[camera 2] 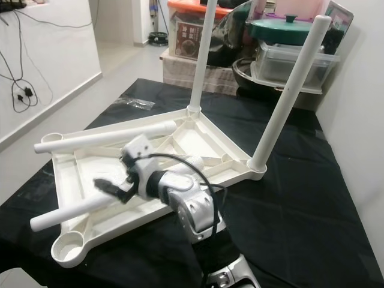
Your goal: Building children table
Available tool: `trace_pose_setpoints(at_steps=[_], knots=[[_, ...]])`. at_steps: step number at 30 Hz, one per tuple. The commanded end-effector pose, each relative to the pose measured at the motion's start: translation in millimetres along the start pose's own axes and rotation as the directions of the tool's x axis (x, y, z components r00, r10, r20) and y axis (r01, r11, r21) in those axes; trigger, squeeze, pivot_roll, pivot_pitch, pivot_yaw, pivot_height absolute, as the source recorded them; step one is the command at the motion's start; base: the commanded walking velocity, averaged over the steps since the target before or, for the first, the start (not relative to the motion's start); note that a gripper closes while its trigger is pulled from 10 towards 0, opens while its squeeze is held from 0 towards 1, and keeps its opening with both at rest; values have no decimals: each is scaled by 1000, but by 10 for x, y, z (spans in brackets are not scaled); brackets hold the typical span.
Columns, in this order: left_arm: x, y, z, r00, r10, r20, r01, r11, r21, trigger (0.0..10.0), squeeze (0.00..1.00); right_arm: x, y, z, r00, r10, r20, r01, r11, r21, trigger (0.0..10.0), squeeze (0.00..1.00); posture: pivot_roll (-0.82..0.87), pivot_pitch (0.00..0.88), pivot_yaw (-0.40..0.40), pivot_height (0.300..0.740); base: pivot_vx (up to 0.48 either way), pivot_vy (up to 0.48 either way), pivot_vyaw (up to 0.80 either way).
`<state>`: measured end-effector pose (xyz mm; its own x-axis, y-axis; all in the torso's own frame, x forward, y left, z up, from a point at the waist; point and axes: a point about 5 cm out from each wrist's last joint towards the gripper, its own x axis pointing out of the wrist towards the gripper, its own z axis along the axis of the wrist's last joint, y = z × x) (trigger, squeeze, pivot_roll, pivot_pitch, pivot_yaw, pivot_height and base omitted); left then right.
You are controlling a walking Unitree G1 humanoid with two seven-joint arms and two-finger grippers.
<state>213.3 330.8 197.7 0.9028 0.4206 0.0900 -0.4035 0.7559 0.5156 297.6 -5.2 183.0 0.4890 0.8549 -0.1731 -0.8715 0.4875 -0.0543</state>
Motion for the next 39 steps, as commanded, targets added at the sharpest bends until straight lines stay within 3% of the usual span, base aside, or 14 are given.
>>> trace_pose_setpoints(at_steps=[1,10,12,15,16,21,24,29,37,39], knots=[[-27,-2,-78,999,18,-35,-18,1000,-5,10000,0,12,-3,-66,999,-3,-33,1,998,-56,10000,0,100,0,-104,740,0,0,0],[-128,-104,-189,997,26,-70,-27,1000,-14,10000,0,-129,-50,-93,1000,2,-19,-4,998,-64,10000,0,96,0,-103,740,0,0,0],[-135,-171,-187,997,19,-68,-21,1000,-23,10000,0,-326,-158,-17,998,44,51,-43,999,-25,10000,0,95,0,-103,740,0,0,0],[-133,-182,-184,998,20,-64,-21,999,-28,10000,0,-448,-169,-1,992,102,74,-101,995,-18,10000,0,92,0,-102,740,0,0,0],[-129,-182,-189,998,26,-64,-28,999,-27,10000,0,-634,-145,-93,979,203,26,-201,978,-47,10000,0,92,0,-102,740,0,0,0],[-122,-183,-193,997,36,-64,-39,998,-43,10000,0,-837,-114,-221,953,298,-57,-301,952,-57,10000,0,80,0,-95,740,0,0,0],[-107,-185,-186,998,39,-57,-42,998,-47,10000,0,-982,-6,-327,903,412,-125,-419,907,-34,10000,0,68,0,-92,740,0,0,0],[-108,-157,-234,997,47,-63,-48,999,-19,10000,0,-943,22,-421,890,419,-179,-434,900,-48,10000,0,73,0,-96,740,0,0,0],[-114,-148,-239,997,53,-60,-54,998,-15,10000,0,-778,-93,-299,899,394,-191,-422,897,-136,10000,0,80,0,-103,740,0,0,0],[-119,-153,-262,996,56,-63,-57,998,-12,10000,0,-711,-145,-197,898,394,-196,-429,882,-195,10000,0,81,0,-106,740,0,0,0]])
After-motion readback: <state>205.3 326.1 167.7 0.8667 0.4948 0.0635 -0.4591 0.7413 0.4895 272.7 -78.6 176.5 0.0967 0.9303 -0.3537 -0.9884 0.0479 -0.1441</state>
